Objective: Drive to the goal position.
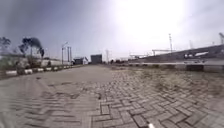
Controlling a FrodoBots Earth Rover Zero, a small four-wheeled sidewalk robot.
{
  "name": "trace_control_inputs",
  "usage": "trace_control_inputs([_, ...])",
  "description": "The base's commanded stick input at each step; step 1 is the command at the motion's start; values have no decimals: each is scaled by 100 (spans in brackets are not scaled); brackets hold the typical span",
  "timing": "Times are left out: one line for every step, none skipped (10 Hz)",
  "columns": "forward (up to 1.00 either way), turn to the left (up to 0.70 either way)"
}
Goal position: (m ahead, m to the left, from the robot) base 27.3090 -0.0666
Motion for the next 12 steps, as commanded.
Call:
trace_control_inputs([100,0])
trace_control_inputs([100,0])
trace_control_inputs([100,0])
trace_control_inputs([100,0])
trace_control_inputs([100,0])
trace_control_inputs([100,0])
trace_control_inputs([100,0])
trace_control_inputs([100,0])
trace_control_inputs([100,0])
trace_control_inputs([100,0])
trace_control_inputs([100,0])
trace_control_inputs([100,0])
